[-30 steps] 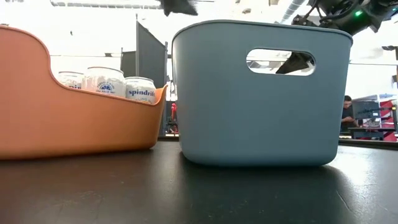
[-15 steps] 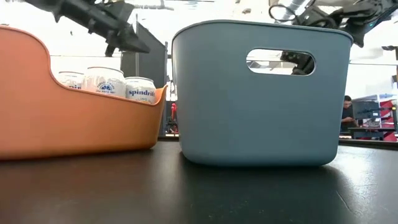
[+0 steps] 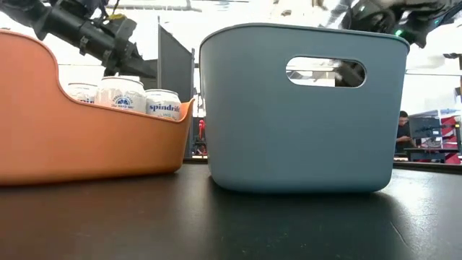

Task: Sort soda cans
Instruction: Adjust the bins to the center of the table

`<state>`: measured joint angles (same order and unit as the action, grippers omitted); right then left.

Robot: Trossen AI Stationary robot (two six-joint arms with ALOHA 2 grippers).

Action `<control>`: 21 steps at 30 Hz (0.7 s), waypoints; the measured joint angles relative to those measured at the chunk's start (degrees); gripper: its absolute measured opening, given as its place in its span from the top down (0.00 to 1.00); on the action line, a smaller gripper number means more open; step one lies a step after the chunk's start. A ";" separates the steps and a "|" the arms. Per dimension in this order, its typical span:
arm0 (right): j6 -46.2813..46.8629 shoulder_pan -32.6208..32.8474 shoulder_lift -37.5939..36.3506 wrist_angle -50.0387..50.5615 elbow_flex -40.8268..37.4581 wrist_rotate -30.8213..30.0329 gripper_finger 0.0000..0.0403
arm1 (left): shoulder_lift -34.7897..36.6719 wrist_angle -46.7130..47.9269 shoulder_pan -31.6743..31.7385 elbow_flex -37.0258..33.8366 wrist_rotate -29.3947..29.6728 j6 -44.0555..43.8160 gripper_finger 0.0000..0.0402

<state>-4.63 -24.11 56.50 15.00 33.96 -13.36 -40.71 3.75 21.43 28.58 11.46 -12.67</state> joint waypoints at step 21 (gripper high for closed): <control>19.88 9.85 -16.45 8.35 -8.15 -27.84 0.99 | 0.02 1.11 -0.13 -3.56 9.46 -1.36 1.00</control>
<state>15.24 -14.26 40.05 23.35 25.80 -41.20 -40.69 4.86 21.30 25.02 20.92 -14.03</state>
